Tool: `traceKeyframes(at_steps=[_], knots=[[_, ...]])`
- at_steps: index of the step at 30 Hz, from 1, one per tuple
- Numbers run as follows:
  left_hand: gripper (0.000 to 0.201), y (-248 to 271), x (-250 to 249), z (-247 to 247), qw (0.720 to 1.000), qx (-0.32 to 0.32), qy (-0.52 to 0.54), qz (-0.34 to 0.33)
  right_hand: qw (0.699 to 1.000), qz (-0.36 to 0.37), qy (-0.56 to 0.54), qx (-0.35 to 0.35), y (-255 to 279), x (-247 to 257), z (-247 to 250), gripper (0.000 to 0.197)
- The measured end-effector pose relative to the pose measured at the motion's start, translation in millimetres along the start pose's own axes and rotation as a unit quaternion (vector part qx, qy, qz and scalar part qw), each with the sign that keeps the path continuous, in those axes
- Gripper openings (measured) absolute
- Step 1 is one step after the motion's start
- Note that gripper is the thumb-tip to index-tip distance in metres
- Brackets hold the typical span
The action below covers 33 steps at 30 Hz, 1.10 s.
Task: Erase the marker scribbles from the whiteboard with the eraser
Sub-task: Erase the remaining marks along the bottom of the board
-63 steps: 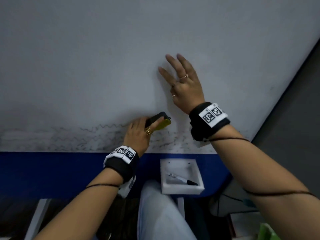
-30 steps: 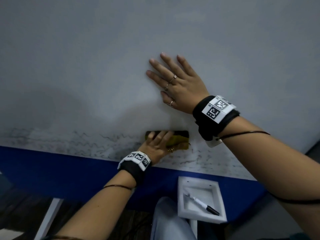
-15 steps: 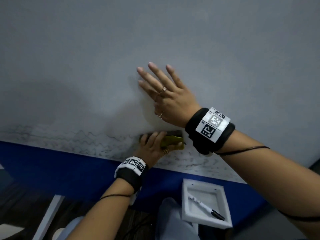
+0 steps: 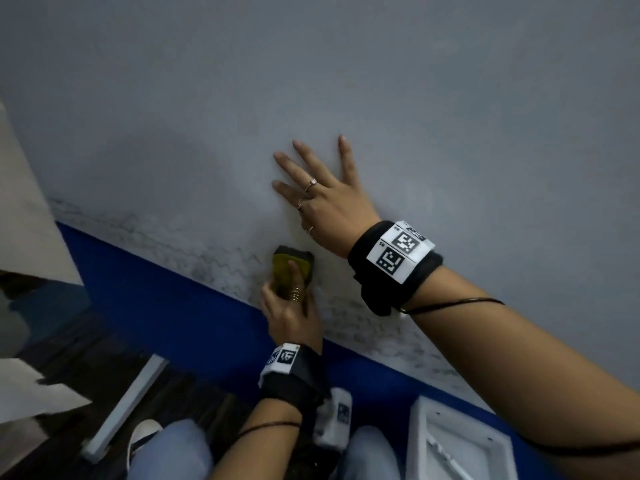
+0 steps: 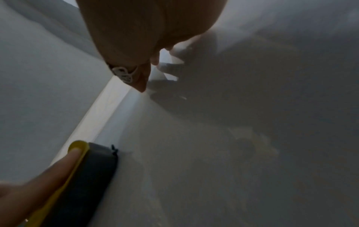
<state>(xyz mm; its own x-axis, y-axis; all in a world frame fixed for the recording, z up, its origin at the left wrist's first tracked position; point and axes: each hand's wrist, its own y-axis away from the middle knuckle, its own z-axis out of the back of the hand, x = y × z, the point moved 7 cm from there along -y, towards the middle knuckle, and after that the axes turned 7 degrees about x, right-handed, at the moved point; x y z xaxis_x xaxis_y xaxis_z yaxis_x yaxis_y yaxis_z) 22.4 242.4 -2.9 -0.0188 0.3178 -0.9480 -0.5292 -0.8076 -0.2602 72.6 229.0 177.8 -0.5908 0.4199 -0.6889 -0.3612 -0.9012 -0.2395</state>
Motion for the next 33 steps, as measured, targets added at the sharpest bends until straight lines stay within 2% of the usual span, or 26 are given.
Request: traceKeyframes(at_steps=[2,4,6,7,10,12,14,16,18,19,23,25,27,28,31,33], knots=[[0.052,-16,17,9,0.998,0.052,-0.03,0.028,1.0,-0.019,0.016,0.0,-3,2,-7,0.06],[0.055,-44,38,28,0.997,0.059,-0.047,0.017,0.999,-0.025,0.021,-0.015,-4,3,-13,0.06],[0.047,-73,51,51,0.998,0.003,-0.05,-0.043,0.999,-0.025,0.005,-0.044,-4,3,-12,0.059],[0.045,-87,60,58,0.996,-0.026,-0.064,-0.05,0.998,-0.026,-0.002,-0.06,-4,4,-11,0.058],[0.041,-103,69,63,0.993,-0.092,-0.075,0.016,0.996,-0.034,-0.017,-0.081,-10,12,-8,0.059],[0.044,-96,58,55,0.993,-0.096,-0.061,0.035,0.996,-0.029,-0.015,-0.082,-18,21,-4,0.057],[0.056,-82,53,45,0.997,-0.059,-0.025,0.05,0.998,0.009,-0.025,-0.058,-36,38,7,0.057],[0.064,-68,45,44,1.0,-0.022,-0.01,-0.004,0.997,0.055,-0.049,0.01,-60,58,10,0.056],[0.065,-74,45,53,0.998,0.014,-0.024,-0.051,0.994,0.078,-0.066,0.041,-82,73,11,0.051],[0.064,-88,55,62,0.998,0.013,-0.03,-0.048,0.993,0.085,-0.065,0.047,-91,80,10,0.048],[0.057,-163,111,112,0.993,-0.074,0.045,0.08,0.993,0.079,-0.059,0.07,-106,90,3,0.048],[0.053,-182,114,122,0.994,-0.089,0.019,0.067,0.992,0.082,-0.064,0.074,-106,94,4,0.054],[0.054,-177,111,119,0.993,-0.098,0.009,0.062,0.99,0.077,-0.091,0.075,-108,97,10,0.066],[0.056,-170,107,114,0.994,-0.096,-0.001,0.048,0.99,0.072,-0.101,0.072,-112,99,13,0.064],[0.055,-157,101,108,0.996,-0.051,-0.07,-0.019,0.985,0.075,-0.135,0.081,-130,114,16,0.043],[0.053,-170,109,122,0.998,-0.044,-0.051,-0.016,0.982,0.083,-0.134,0.102,-143,128,11,0.043]])
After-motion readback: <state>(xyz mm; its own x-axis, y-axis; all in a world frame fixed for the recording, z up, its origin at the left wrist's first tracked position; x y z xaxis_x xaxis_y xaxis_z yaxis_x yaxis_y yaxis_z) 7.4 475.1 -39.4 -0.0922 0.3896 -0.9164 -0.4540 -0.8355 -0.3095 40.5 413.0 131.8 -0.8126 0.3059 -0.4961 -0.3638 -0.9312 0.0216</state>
